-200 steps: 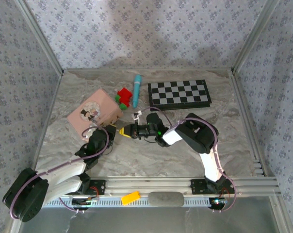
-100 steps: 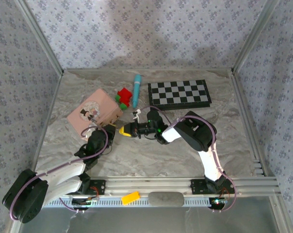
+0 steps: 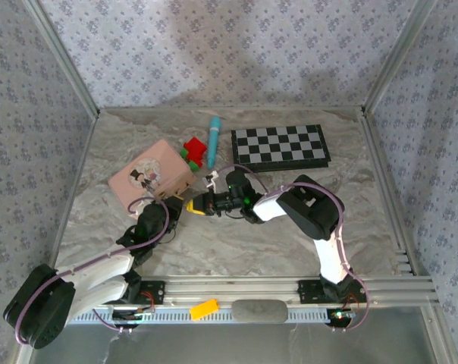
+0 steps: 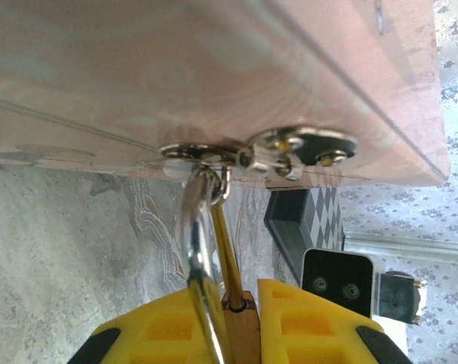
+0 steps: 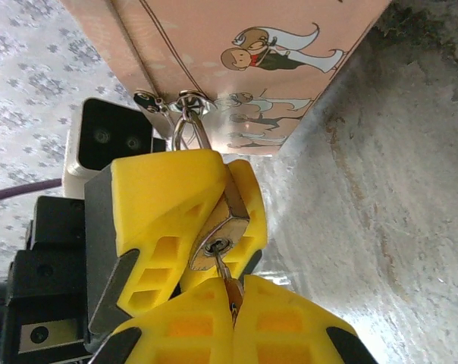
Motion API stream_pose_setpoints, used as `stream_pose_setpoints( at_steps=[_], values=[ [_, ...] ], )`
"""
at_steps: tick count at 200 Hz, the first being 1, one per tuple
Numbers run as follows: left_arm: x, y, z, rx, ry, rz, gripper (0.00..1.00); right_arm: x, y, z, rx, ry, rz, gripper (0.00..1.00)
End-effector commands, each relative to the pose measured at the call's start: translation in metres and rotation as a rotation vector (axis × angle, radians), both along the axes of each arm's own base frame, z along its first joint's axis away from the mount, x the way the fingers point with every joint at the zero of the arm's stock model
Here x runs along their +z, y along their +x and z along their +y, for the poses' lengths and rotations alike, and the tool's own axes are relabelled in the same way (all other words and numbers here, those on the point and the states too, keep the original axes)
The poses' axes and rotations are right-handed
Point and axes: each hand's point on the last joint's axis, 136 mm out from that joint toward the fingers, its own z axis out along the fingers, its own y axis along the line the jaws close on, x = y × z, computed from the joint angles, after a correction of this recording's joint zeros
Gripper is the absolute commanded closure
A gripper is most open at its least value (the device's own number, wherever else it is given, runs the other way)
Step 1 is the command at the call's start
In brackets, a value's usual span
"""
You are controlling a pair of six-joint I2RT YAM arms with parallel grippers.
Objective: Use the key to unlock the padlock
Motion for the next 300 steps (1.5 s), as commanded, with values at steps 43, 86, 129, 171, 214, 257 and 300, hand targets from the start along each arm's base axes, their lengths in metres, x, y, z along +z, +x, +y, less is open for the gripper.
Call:
stream_pose_setpoints(
  at_steps=[43, 86, 129, 171, 214, 257, 300],
  values=[
    [0.039, 0.003, -0.026, -0.101, -0.107, -0.095, 1.00, 0.026, 0.013, 0.009, 0.005, -0.007, -0.092, 1.00],
    [0.034, -0.005, -0.034, -0.153, -0.084, -0.087, 1.00, 0.052, 0.035, 0.009, -0.069, 0.172, 0.086, 1.00],
    [0.030, -0.011, -0.033, -0.178, -0.082, -0.078, 1.00, 0.062, 0.040, 0.002, -0.013, 0.196, 0.085, 1.00],
    [0.034, -0.015, -0.025, -0.175, -0.094, -0.077, 1.00, 0.043, 0.040, -0.007, 0.045, 0.078, -0.030, 1.00],
    [0.036, -0.014, -0.022, -0.159, -0.073, -0.069, 1.00, 0.038, 0.052, -0.001, -0.095, 0.038, 0.008, 1.00],
    [0.033, -0.006, -0.021, -0.112, -0.059, -0.075, 1.00, 0.047, 0.046, 0.018, -0.183, 0.130, 0.125, 1.00],
    [0.022, -0.007, -0.036, -0.143, -0.071, -0.044, 1.00, 0.050, 0.054, 0.022, -0.198, 0.145, 0.129, 1.00]
  ],
)
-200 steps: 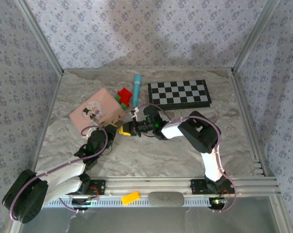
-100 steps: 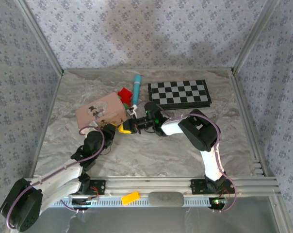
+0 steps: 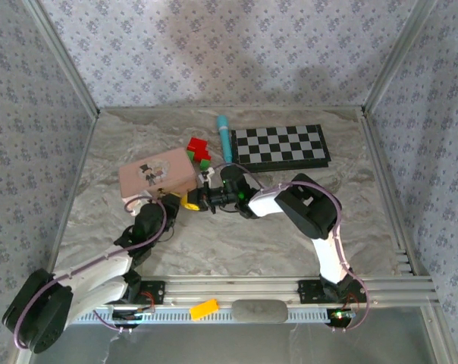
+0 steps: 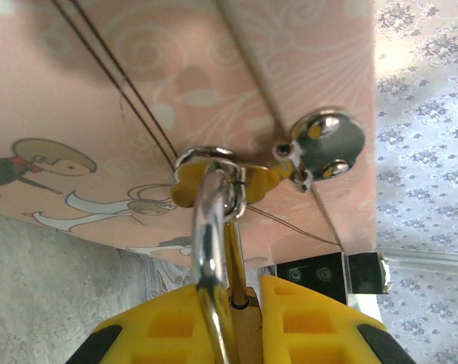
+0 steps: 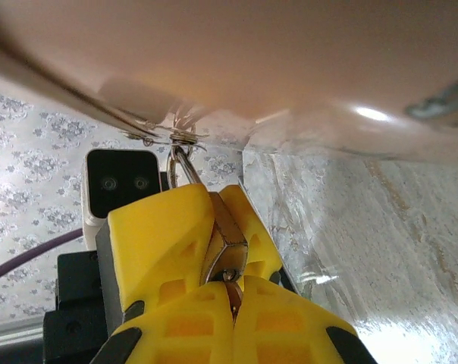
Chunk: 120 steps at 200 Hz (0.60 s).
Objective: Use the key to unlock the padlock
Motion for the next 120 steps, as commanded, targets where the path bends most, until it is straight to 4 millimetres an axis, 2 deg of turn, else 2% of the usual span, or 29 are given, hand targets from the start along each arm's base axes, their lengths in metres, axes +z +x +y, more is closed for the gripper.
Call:
stream_pose_setpoints(
  at_steps=[1, 28, 69, 93, 120],
  values=[
    [0.015, -0.011, -0.043, -0.180, -0.067, -0.014, 1.00, 0.038, 0.037, 0.007, -0.150, 0.109, -0.079, 1.00],
    [0.010, -0.010, -0.036, -0.140, -0.052, -0.013, 1.00, 0.044, 0.034, 0.010, -0.133, 0.112, -0.089, 1.00],
    [0.011, -0.006, -0.004, 0.000, 0.022, -0.012, 1.00, 0.022, 0.033, -0.007, -0.167, 0.076, -0.070, 1.00],
    [0.013, -0.003, 0.010, 0.074, 0.045, -0.021, 1.00, 0.015, 0.032, -0.017, -0.188, 0.080, -0.067, 0.87],
    [0.014, 0.002, 0.011, 0.086, 0.059, -0.019, 1.00, 0.008, 0.028, -0.028, -0.212, 0.069, -0.064, 0.74]
  ],
)
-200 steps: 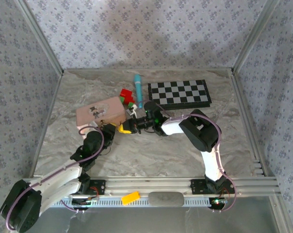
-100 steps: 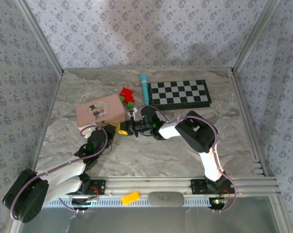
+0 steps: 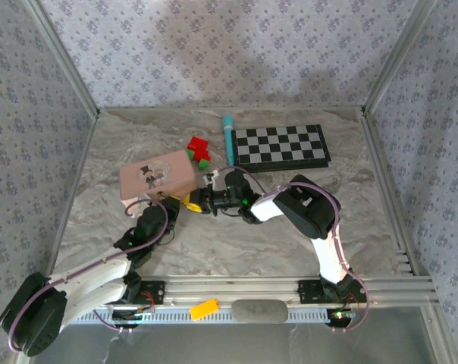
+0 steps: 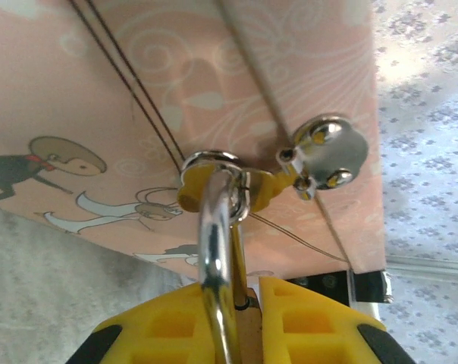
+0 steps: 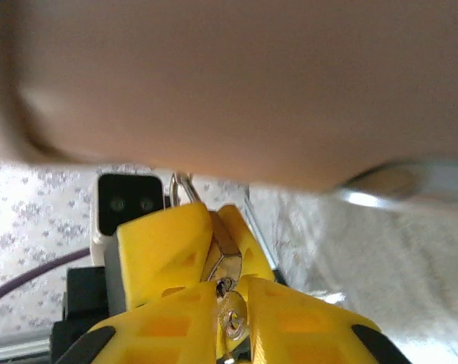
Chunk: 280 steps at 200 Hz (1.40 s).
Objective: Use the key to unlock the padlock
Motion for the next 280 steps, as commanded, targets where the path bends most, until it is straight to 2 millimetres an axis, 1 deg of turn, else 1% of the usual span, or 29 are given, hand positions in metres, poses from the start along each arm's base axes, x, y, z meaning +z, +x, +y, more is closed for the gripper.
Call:
stream_pose_setpoints(
  at_steps=[1, 27, 52, 71, 102, 126, 144, 181, 207, 218, 245, 256, 271, 280],
  values=[
    [0.017, 0.010, 0.003, 0.040, 0.022, -0.034, 1.00, 0.016, 0.021, -0.016, -0.123, 0.039, -0.054, 0.74],
    [0.015, 0.015, -0.003, 0.031, 0.012, -0.025, 1.00, 0.010, 0.018, -0.024, -0.141, 0.029, -0.054, 0.70],
    [0.017, 0.020, -0.009, 0.020, 0.005, -0.027, 1.00, 0.004, 0.013, -0.027, -0.155, 0.009, -0.063, 0.67],
    [0.019, 0.022, -0.012, 0.015, 0.003, -0.034, 1.00, -0.001, 0.005, -0.025, -0.154, -0.003, -0.069, 0.65],
    [0.024, 0.024, -0.014, 0.011, -0.014, -0.038, 1.00, -0.006, -0.003, -0.016, -0.143, -0.010, -0.077, 0.65],
    [0.027, 0.024, -0.018, 0.003, -0.035, -0.039, 1.00, -0.005, -0.007, -0.009, -0.139, -0.002, -0.078, 0.66],
    [0.029, 0.024, -0.020, -0.004, -0.039, -0.042, 1.00, -0.001, -0.008, -0.005, -0.134, 0.009, -0.086, 0.66],
    [0.027, 0.023, -0.020, -0.007, -0.043, -0.036, 1.00, 0.005, -0.005, -0.007, -0.148, 0.028, -0.098, 0.67],
    [0.028, 0.023, -0.022, -0.014, -0.046, -0.036, 1.00, 0.007, -0.002, -0.002, -0.149, 0.035, -0.102, 0.71],
    [0.028, 0.023, -0.023, -0.018, -0.049, -0.036, 1.00, 0.008, 0.000, 0.000, -0.148, 0.040, -0.103, 0.72],
    [0.027, 0.023, -0.026, -0.027, -0.052, -0.032, 1.00, 0.014, 0.001, 0.004, -0.145, 0.059, -0.110, 0.75],
    [0.025, 0.022, -0.027, -0.031, -0.053, -0.028, 1.00, 0.015, 0.001, 0.005, -0.142, 0.059, -0.111, 0.80],
    [0.025, 0.022, -0.028, -0.033, -0.057, -0.029, 1.00, 0.014, 0.000, 0.006, -0.138, 0.055, -0.109, 0.92],
    [0.025, 0.022, -0.029, -0.036, -0.059, -0.030, 1.00, 0.014, 0.000, 0.006, -0.139, 0.056, -0.108, 0.95]
  ],
)
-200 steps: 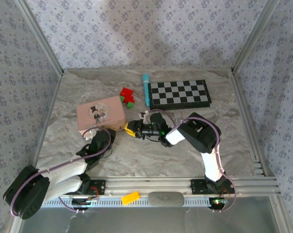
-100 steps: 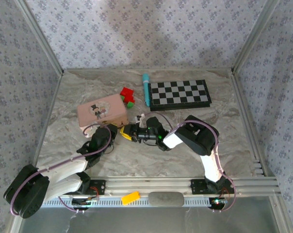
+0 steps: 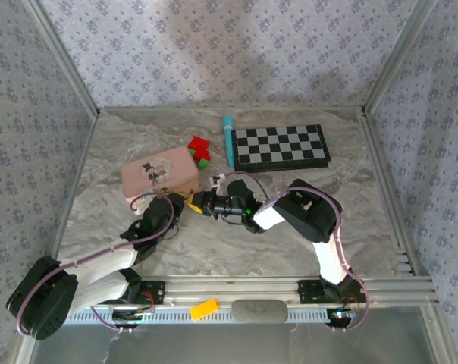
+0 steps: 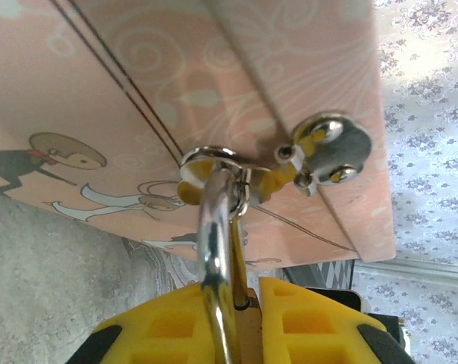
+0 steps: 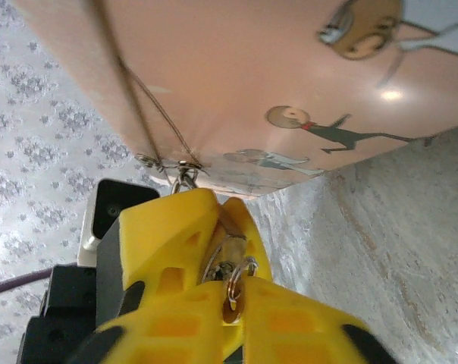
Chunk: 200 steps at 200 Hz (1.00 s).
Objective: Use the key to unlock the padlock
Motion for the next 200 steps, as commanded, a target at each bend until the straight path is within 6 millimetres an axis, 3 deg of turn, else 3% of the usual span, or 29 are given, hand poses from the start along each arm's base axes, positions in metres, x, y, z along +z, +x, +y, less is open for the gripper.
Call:
stream_pose_setpoints(
  at_steps=[1, 90, 126, 175, 200],
  values=[
    [0.027, 0.008, -0.014, -0.022, -0.064, -0.065, 1.00, 0.016, 0.004, 0.009, 0.005, 0.045, -0.048, 0.95],
    [0.033, 0.005, -0.039, -0.148, -0.111, -0.145, 1.00, 0.033, 0.012, 0.019, 0.015, 0.099, -0.030, 1.00],
    [0.036, -0.001, -0.045, -0.231, -0.097, -0.229, 1.00, 0.043, 0.023, 0.006, 0.017, 0.133, 0.026, 1.00],
    [0.054, -0.001, -0.038, -0.340, 0.013, -0.410, 1.00, 0.092, 0.033, -0.004, 0.108, 0.341, 0.293, 1.00],
    [0.061, -0.002, -0.035, -0.360, 0.042, -0.467, 1.00, 0.111, 0.028, -0.010, 0.134, 0.380, 0.396, 1.00]
  ],
)
